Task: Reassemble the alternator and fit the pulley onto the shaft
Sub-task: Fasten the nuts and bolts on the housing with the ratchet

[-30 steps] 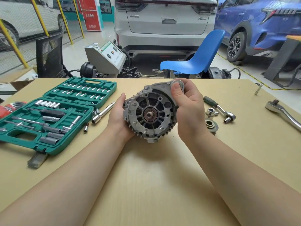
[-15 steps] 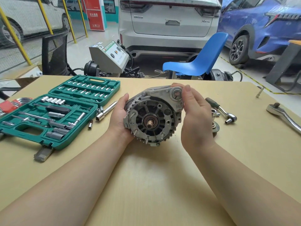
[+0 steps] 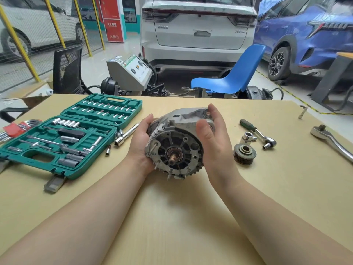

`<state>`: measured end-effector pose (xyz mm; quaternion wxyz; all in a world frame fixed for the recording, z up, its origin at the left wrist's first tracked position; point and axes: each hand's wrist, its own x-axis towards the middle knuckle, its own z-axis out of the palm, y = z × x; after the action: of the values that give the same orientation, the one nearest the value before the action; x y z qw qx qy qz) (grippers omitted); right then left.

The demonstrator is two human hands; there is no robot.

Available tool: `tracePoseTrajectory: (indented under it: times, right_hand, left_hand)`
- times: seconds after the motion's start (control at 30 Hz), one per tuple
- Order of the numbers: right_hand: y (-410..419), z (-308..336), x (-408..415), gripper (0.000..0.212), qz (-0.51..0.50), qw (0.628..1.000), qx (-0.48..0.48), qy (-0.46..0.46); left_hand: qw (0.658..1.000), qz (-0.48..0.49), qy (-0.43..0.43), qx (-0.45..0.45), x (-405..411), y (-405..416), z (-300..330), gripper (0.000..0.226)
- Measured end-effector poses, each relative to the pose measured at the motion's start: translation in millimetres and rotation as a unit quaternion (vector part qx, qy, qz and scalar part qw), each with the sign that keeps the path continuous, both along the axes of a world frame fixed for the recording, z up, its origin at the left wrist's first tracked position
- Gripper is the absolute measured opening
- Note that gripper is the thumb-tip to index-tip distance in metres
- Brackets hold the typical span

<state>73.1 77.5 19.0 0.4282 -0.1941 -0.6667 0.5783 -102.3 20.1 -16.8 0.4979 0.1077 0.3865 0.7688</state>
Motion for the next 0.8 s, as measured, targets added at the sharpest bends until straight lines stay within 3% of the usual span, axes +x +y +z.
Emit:
tracePoseTrajectory:
  times: [0.23,0.33,0.47,0.53,0.67,0.8]
  right_hand:
    - [-7,-11,2,0.105,-0.050,0.995,0.076,0.026]
    - [2,-12,4,0.099,-0.046,0.989,0.139,0.033]
    - [18,-13,3,0.097,0.002,0.979,0.198,0.038]
    - [22,-14,3,0.094,0.002,0.972,0.231,0.036]
    - [21,-10,4,0.095,0.005,0.974,0.219,0.057]
    - [26,0,6,0.104,0.017,0.986,0.162,0.044]
  left_hand:
    - [0.996,-0.086,-0.016,0.017,8,-9,10,0.077]
    - [0.983,-0.170,-0.022,0.067,6,-14,19,0.090]
    - [0.968,-0.209,-0.001,0.140,0,-14,16,0.102]
    - [0.972,-0.192,-0.019,0.134,2,-17,16,0.101]
    - [0.992,-0.098,0.027,0.069,2,-10,13,0.067]
    - [0.995,-0.038,-0.015,0.094,5,-8,19,0.071]
